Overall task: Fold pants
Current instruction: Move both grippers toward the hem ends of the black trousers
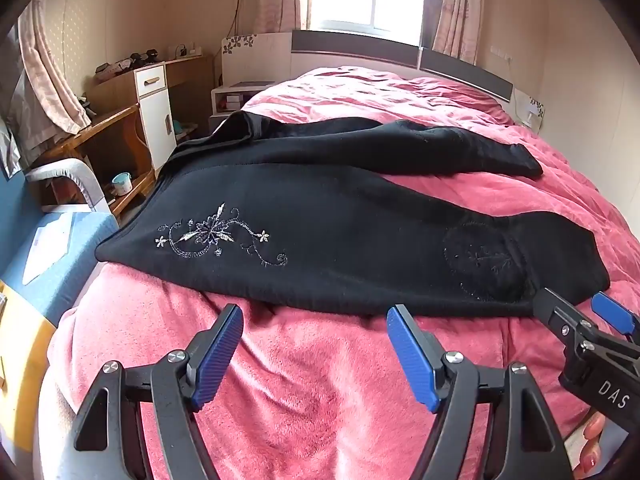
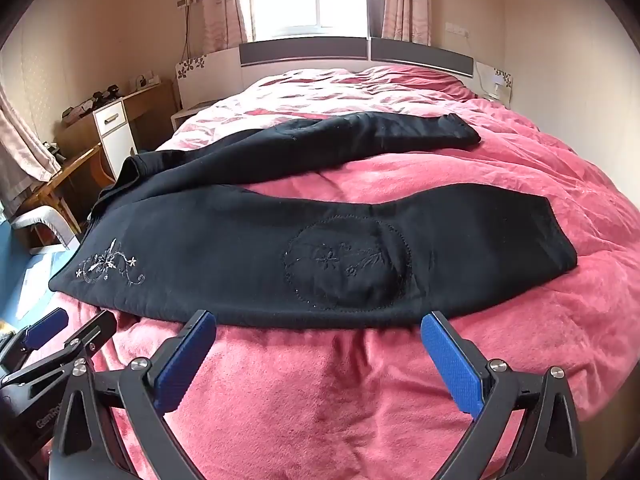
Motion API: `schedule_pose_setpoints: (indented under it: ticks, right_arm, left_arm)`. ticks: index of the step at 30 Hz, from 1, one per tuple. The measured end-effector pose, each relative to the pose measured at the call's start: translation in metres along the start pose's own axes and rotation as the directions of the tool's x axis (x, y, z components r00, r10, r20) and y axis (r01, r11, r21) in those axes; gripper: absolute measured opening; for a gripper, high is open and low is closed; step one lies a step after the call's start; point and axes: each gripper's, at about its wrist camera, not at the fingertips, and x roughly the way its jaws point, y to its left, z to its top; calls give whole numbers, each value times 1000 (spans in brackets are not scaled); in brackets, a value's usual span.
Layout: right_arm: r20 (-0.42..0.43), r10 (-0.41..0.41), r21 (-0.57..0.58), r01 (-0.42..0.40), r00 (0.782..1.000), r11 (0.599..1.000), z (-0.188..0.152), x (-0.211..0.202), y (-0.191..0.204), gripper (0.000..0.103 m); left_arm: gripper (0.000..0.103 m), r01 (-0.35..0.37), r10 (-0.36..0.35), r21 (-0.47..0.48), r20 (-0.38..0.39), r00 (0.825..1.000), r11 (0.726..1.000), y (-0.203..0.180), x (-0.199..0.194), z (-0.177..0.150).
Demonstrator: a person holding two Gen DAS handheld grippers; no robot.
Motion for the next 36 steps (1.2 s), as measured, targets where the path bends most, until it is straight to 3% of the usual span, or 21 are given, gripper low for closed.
schedule_pose_setpoints:
  ticks: [23,28,31,33,35,36]
  right_arm:
    - [-28,6,16,-5,1000,1000,-2,6,-3,103]
    - [-27,4,16,-3,1000,1000,-2,7,-4,103]
    - [-28,7,19,-7,1000,1000,-2,9,-7,103]
    - [-23,-3,17,3,1000,1000,-1,10,-10,103]
    - [-19,-13,13,13,1000,1000,0,12,-14,103]
    - [-19,-17,11,17,1000,1000,1,13,-17,103]
  left_arm:
    - [76,-9,9,7,-36,999,1000,1,9,-1]
    - [76,47,-48,-24,-55,997,999,4,15,-1]
    - [76,130,-140,-77,-149,979,989,12,30,-1]
    - [76,207,-234,-145,-202,951,968,22,42,-3]
    - [76,269,-332,-260,-242,912,927,35,53,-7]
    - [75,307,-385,-319,-220,896,897,38,55,-9]
